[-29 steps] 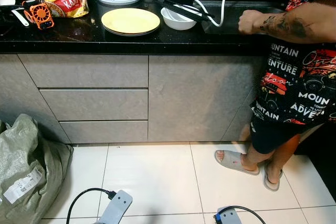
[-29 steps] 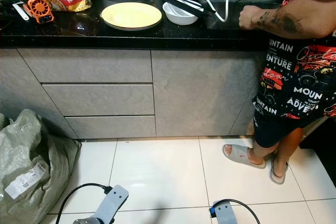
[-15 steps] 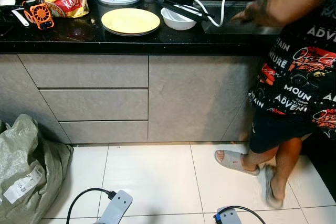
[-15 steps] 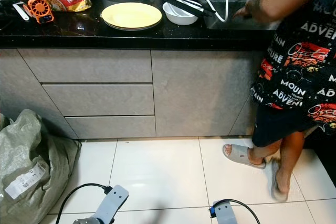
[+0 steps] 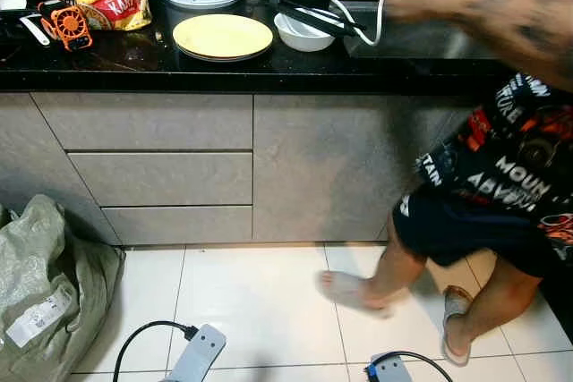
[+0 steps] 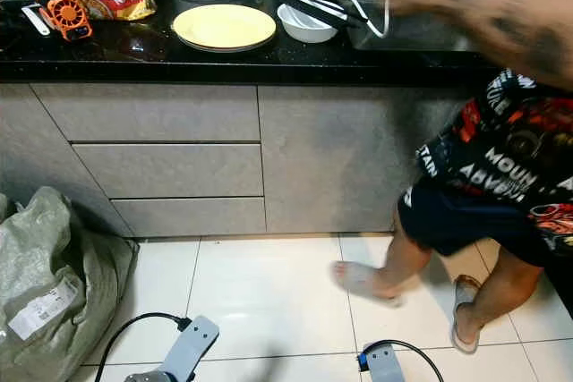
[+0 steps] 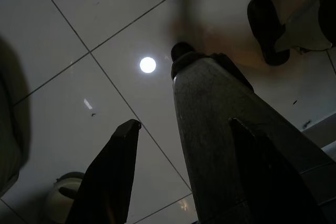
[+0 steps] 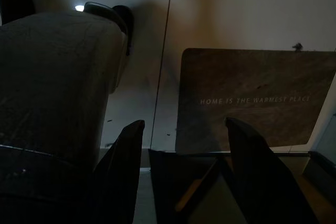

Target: Kitchen organization

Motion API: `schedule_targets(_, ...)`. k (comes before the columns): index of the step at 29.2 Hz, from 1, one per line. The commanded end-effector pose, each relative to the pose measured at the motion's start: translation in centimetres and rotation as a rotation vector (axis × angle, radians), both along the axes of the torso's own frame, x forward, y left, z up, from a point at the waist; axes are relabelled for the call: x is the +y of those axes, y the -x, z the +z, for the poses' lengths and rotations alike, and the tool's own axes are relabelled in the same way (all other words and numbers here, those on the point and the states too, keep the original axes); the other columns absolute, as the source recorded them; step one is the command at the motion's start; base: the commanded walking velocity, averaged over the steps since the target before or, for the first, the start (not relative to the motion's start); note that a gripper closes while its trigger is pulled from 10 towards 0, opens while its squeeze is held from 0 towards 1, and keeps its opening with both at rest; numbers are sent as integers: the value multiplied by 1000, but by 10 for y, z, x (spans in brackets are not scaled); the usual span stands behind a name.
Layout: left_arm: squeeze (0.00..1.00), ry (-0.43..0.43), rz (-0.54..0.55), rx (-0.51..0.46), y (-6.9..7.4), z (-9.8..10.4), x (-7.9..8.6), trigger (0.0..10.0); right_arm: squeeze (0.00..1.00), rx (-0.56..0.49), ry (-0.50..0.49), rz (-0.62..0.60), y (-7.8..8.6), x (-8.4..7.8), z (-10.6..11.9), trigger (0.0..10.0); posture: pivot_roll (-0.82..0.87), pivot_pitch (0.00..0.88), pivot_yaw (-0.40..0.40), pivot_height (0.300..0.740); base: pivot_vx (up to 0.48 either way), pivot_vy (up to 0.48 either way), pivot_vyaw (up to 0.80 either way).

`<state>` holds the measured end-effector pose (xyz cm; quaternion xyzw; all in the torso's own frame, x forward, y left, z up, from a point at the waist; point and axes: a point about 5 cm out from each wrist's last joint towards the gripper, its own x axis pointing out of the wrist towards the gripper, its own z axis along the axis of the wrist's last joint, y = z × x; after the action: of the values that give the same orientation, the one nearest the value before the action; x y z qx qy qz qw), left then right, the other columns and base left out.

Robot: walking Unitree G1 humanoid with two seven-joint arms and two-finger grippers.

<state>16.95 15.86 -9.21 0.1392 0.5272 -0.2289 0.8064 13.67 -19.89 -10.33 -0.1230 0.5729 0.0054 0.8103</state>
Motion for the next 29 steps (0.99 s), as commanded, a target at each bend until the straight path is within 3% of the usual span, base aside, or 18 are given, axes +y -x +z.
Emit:
schedule_targets(1, 0, -16, -7, 60, 14, -5, 7, 10000, 0, 27, -6, 8, 6, 1, -2, 10000, 12, 80, 4, 740, 0, 0, 0)
schedule_targets(29, 0, -19, -9, 62, 13, -5, 9, 10000, 0, 29, -7, 16, 6, 3, -2, 10000, 15, 77, 4, 740, 0, 0, 0)
